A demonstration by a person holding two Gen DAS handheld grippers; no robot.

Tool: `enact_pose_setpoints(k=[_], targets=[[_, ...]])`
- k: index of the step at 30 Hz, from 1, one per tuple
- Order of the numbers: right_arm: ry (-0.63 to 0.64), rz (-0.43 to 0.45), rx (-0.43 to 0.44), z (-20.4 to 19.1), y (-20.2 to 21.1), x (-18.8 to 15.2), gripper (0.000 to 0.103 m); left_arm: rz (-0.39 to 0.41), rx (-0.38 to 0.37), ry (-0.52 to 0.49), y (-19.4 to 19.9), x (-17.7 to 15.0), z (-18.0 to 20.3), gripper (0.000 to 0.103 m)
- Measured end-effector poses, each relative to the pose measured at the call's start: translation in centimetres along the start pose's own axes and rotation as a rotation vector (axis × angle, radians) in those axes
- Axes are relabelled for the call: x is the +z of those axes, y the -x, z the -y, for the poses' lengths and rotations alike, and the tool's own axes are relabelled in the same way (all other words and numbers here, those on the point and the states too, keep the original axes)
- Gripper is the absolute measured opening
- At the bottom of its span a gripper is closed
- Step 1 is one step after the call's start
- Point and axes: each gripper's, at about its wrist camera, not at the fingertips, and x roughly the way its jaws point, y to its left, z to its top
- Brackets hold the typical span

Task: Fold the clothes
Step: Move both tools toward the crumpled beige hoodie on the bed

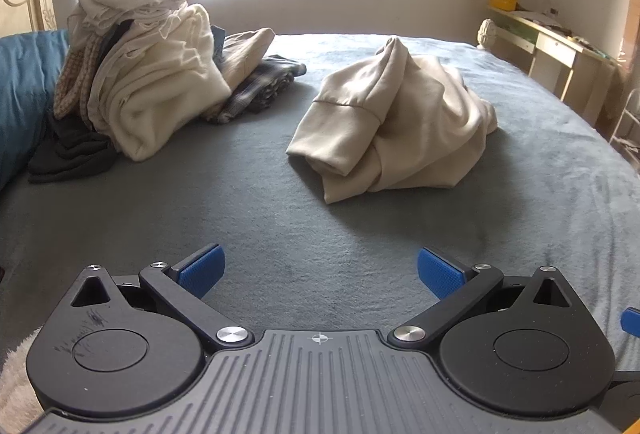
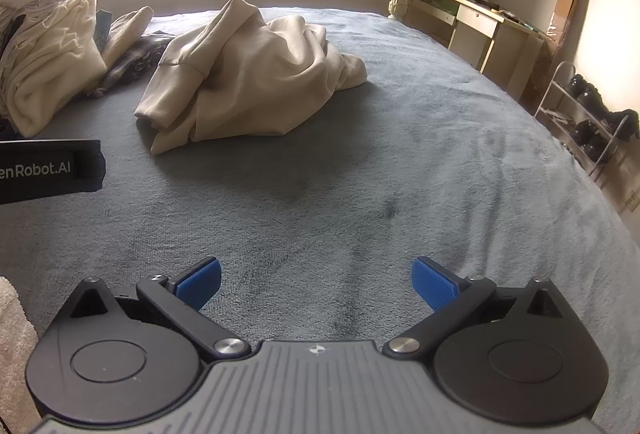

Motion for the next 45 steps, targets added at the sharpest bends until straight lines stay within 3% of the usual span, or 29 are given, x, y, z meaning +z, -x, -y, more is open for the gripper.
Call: enact_pose_setpoints(k=[5, 15, 45], targets=[[0.008, 0.016, -0.005, -0.4, 0.3, 0.0, 0.103, 0.023, 0.009, -0.014, 0.2, -0.4, 0.5, 0.103], [0.019, 0.037, -0.018, -0.3, 1.0, 0.3, 0.103, -0.006, -0.017, -0.012, -0.1, -0.5, 0.3, 0.103], [0.027, 0.038, -0.04, -0.3, 0.9, 0.3, 0.103, -0.01, 0.018, -0.016, -0.1, -0.6, 0.2, 0.103]])
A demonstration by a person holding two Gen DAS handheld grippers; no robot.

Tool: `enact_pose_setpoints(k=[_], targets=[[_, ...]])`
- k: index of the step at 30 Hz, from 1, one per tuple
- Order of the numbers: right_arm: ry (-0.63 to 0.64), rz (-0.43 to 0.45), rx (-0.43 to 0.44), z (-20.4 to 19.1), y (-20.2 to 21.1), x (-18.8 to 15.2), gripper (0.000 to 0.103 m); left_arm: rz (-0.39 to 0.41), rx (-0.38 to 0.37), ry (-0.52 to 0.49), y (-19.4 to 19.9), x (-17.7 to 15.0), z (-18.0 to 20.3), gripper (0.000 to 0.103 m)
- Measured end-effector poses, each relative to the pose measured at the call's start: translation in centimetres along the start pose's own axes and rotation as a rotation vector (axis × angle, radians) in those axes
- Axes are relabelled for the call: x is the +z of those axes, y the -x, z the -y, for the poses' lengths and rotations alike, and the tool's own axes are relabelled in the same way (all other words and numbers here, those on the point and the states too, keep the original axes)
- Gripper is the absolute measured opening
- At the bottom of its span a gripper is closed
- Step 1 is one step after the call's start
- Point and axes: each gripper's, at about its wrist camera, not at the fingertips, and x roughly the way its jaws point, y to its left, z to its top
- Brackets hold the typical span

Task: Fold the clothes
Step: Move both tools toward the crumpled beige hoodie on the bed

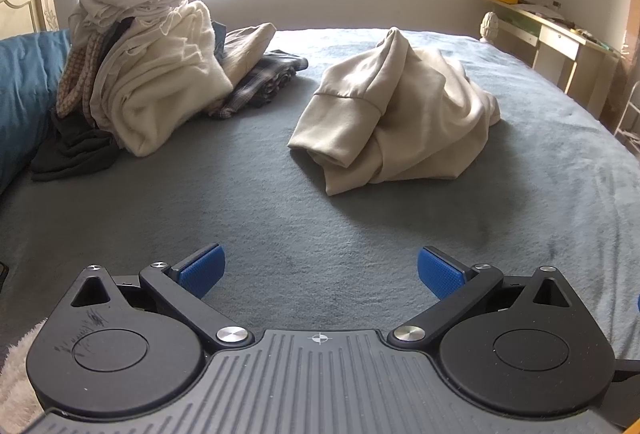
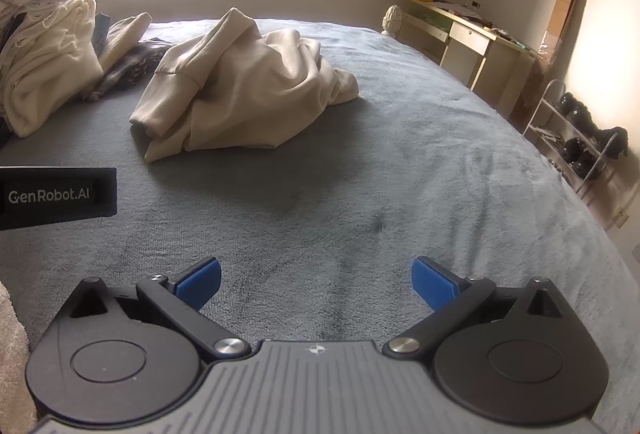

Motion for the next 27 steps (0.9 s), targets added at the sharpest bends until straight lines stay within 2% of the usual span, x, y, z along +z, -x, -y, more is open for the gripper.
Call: enact_pose_setpoints(k=[27], targets=[[-0.005, -0.009, 0.001, 0.11, -0.22, -0.24, 0.103, -0.013, 0.009, -0.008, -0.31, -0.24, -0.18, 0.103]])
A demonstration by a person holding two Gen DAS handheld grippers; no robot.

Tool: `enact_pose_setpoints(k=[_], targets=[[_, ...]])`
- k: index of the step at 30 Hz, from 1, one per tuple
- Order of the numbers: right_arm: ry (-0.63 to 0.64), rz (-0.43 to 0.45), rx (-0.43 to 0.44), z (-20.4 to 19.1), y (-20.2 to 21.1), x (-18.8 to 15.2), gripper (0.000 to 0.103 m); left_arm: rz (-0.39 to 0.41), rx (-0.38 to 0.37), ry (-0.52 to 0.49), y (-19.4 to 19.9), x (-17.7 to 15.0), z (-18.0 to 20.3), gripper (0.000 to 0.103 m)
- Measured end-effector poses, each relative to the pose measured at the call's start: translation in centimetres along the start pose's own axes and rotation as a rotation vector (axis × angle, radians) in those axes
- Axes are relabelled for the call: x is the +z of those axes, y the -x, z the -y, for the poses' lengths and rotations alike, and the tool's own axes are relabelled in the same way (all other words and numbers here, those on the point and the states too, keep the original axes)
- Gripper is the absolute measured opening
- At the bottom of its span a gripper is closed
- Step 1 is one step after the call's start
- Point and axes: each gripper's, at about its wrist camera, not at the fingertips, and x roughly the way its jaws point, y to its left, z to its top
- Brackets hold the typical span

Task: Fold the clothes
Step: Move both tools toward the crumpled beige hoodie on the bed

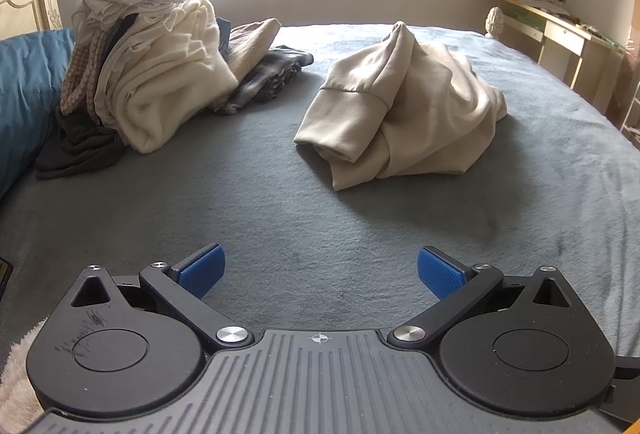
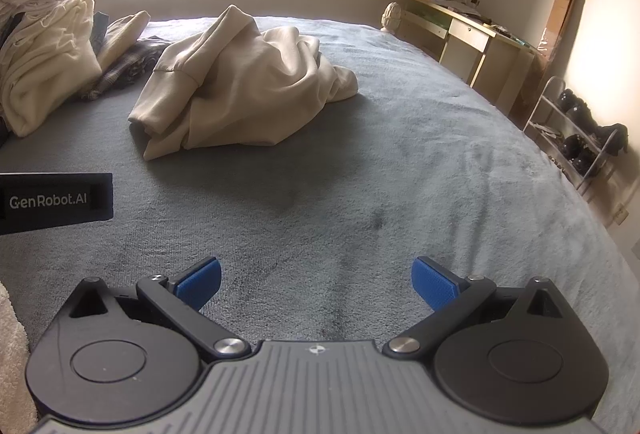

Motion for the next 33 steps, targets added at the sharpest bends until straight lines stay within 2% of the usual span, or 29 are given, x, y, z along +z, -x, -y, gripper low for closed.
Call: enact_pose_setpoints(k=[22, 28, 33], targets=[[-0.014, -0.033, -0.007, 0.0, -1.6, -0.2, 0.103, -0.02, -0.024, -0.004, -1.5, -0.3, 0.2, 0.103], [-0.017, -0.047, 0.012, -0.2, -3.1, -0.1, 0.103, 0.028, -0.049, -0.02, -2.8, 0.7, 0.4, 0.103], [-0.024, -0.052, 0.031, -0.4, -4.8, 0.1, 0.103, 0.042, -0.065, 0.007, -4.7, 2.2, -0.1, 0.103]])
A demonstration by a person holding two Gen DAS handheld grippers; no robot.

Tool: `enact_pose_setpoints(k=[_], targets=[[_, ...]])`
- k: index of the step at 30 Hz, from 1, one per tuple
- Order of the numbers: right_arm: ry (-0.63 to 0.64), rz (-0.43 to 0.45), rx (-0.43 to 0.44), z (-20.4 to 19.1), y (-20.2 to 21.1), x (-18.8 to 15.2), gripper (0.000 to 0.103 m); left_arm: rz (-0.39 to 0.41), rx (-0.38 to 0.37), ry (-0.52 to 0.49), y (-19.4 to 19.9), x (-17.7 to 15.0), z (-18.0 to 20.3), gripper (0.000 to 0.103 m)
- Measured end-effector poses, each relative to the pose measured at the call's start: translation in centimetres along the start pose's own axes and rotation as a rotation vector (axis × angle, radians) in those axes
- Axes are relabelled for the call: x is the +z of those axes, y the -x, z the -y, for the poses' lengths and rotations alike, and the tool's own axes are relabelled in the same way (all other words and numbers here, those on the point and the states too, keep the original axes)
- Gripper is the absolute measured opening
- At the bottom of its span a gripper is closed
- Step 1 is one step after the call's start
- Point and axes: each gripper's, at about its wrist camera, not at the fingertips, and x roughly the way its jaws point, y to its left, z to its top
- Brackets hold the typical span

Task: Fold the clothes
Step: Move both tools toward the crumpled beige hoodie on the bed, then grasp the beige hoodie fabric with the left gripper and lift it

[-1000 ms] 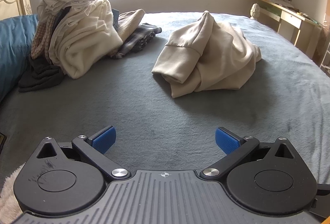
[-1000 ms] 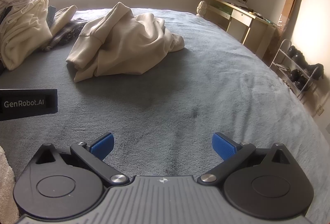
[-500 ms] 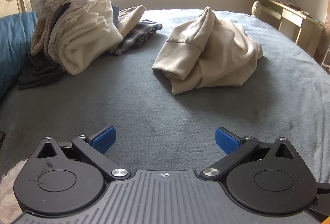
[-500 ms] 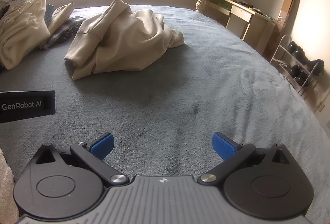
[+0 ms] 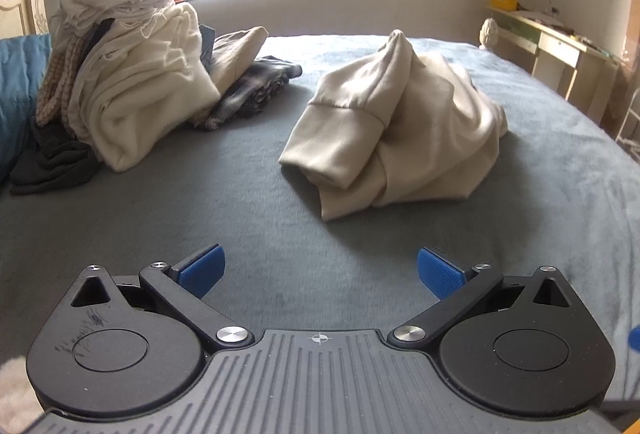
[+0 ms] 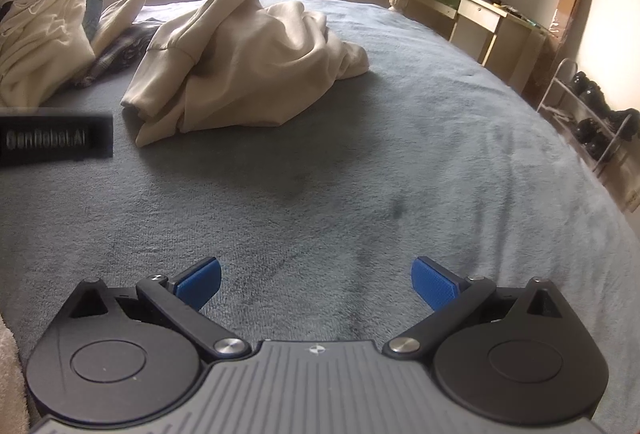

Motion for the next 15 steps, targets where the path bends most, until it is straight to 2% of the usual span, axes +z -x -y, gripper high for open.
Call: enact_pose_setpoints(k=[7, 11, 15], targets=[[-0.016, 0.013, 0.019, 0.4, -3.5, 1.4, 0.103, -0.013, -0.006, 0.04, -3.3, 2.2, -0.5, 0.103], [-0.013, 0.047, 0.04, 0.8, -5.6, 3.0, 0.103, 0.019, -0.009, 0.009, -5.5, 3.1, -0.4, 0.103], [-0.008, 0.133, 0.147, 1.7, -7.2, 5.9, 0.103, 0.071, -0.003, -0.074, -7.7, 4.3, 0.1, 0.103]])
